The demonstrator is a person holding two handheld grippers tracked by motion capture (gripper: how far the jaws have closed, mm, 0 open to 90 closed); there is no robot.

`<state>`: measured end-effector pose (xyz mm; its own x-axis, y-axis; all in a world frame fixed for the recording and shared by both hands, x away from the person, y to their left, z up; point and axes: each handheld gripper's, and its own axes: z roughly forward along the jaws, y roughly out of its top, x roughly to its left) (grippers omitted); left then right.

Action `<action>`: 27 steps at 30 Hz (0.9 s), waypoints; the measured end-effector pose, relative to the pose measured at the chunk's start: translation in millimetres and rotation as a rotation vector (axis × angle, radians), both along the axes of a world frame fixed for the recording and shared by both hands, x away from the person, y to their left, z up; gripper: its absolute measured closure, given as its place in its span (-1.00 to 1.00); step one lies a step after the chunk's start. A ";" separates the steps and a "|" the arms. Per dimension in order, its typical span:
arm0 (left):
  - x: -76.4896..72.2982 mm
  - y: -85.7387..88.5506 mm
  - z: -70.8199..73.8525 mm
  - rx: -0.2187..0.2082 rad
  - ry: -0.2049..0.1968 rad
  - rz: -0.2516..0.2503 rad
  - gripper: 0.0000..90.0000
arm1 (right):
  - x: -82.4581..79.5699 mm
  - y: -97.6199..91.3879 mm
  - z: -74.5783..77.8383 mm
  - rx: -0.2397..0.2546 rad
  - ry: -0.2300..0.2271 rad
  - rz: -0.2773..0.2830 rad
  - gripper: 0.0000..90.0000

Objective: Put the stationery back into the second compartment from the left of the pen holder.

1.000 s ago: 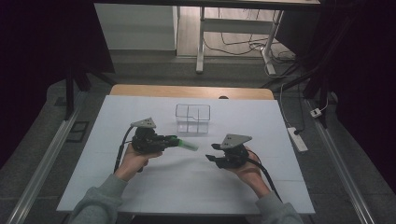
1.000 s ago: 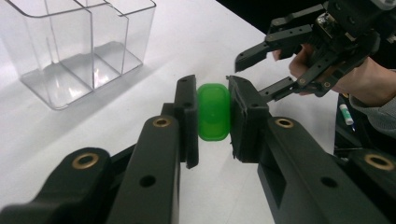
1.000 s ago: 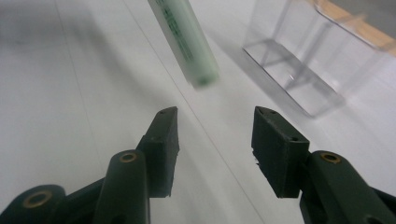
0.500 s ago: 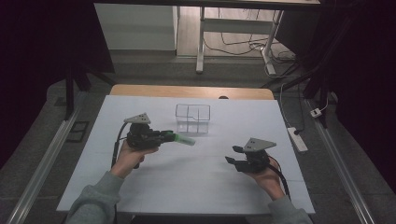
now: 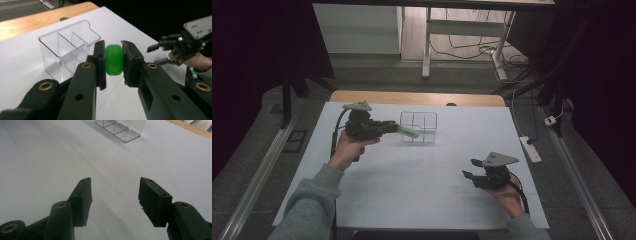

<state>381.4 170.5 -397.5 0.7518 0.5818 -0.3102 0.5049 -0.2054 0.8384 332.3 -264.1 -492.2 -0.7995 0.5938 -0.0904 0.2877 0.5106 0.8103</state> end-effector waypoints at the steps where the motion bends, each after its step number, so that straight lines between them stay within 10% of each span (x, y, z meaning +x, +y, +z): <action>1: 2.4 0.5 4.2 0.008 -0.004 0.003 0.65 | 0.0 -0.1 -0.5 0.002 0.002 0.000 -0.04; 10: 37.6 -5.2 31.1 0.067 0.022 0.026 0.65 | 1.0 -2.0 -3.2 -0.006 0.010 -0.011 -0.06; 27: 84.4 -44.8 29.7 0.233 0.106 0.047 0.65 | 2.4 -3.4 -5.8 -0.018 0.020 -0.024 -0.09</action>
